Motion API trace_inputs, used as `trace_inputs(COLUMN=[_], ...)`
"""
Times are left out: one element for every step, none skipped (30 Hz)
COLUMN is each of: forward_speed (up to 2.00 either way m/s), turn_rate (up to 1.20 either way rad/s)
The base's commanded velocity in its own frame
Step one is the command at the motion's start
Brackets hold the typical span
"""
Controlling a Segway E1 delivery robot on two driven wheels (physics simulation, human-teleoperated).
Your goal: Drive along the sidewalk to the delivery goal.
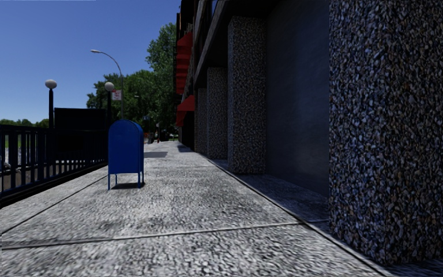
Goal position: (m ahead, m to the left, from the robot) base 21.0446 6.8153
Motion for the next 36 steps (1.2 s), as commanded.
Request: trace_inputs(forward_speed=[2.00, 2.00, 2.00, 2.00, 2.00, 2.00, 2.00, 2.00, 2.00, 2.00, 2.00, 2.00, 2.00, 2.00, 2.00, 2.00, 2.00, 2.00, 2.00, 2.00, 2.00, 2.00, 2.00, 2.00, 2.00, 2.00, 2.00, 2.00, 2.00, 2.00, 2.00, 2.00, 2.00, 2.00, 2.00, 2.00], turn_rate=[0.00, 0.00, 0.00, 0.00, 0.00, 0.00, 0.06, 0.21, 0.21, 0.70, 0.89, 1.00, 1.04, 1.05, 0.26, 0.08, 0.01, 0.01, 0.00, 0.00, 0.00, 0.00, 0.00, 0.00, 0.00, 0.00, 0.00, 0.00, 0.00, 0.00, 0.00, 0.00, 0.00, 0.00, 0.00, 0.00])
